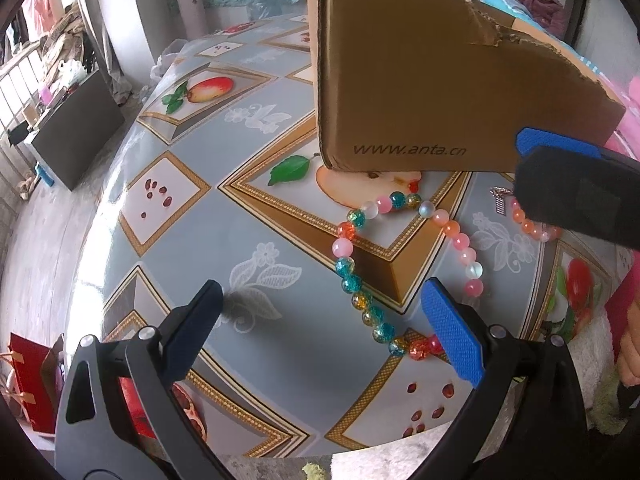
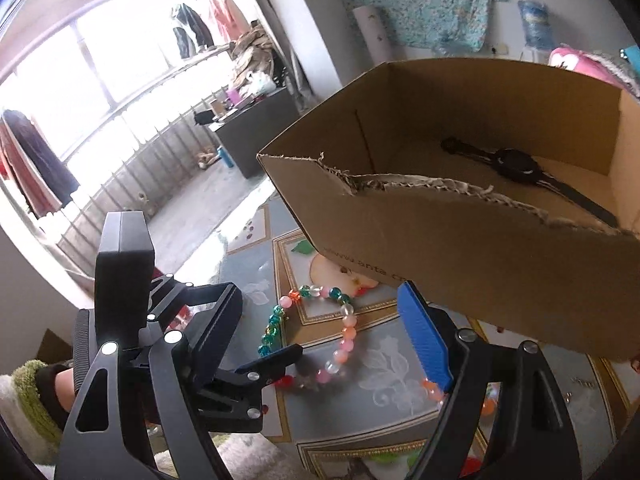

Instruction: Organize jewelry

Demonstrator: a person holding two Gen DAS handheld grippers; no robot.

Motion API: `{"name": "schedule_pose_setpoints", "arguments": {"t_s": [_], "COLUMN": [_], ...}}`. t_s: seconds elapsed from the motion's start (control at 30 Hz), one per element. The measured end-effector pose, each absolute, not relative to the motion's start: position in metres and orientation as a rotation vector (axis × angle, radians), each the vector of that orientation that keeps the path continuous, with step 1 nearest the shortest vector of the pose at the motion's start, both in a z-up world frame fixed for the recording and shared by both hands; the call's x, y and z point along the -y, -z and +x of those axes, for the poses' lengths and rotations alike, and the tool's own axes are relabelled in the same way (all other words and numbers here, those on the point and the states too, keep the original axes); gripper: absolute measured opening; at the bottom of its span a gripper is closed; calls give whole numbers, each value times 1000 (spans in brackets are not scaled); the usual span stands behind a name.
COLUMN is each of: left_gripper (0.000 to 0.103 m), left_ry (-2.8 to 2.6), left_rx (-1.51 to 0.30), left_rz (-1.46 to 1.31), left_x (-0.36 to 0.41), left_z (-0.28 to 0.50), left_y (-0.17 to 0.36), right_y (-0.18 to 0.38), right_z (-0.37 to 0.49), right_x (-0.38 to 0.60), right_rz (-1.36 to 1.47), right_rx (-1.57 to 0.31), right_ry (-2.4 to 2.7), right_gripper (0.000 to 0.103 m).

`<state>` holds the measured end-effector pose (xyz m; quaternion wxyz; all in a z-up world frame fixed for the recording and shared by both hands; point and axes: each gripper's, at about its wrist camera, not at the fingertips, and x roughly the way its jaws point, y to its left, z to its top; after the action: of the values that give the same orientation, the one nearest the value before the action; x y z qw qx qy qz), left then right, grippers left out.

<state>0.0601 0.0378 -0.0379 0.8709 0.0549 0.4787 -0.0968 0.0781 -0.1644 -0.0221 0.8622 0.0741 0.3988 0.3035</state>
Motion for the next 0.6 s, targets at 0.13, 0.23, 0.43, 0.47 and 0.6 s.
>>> {"name": "schedule_pose_setpoints", "arguments": {"t_s": [0.13, 0.23, 0.43, 0.47, 0.6], "left_gripper": [96, 96, 96, 96, 96], "left_ry": [179, 166, 153, 152, 151], "left_rx": [-1029, -1034, -1039, -1041, -1043], "left_rz": [104, 99, 94, 94, 94], "left_x": [-37, -36, -35, -35, -35], "left_z": [63, 63, 63, 63, 63], "left_y": [37, 37, 37, 37, 37], "right_y": [22, 20, 22, 22, 23], "right_z": [81, 80, 77, 78, 80], "right_x": [167, 169, 175, 177, 181], "right_rz": [172, 185, 213, 220, 234], "right_rx": [-836, -827, -827, -828, -831], "right_ry": [-676, -706, -726, -723, -724], "right_gripper": [78, 78, 78, 78, 78]}}
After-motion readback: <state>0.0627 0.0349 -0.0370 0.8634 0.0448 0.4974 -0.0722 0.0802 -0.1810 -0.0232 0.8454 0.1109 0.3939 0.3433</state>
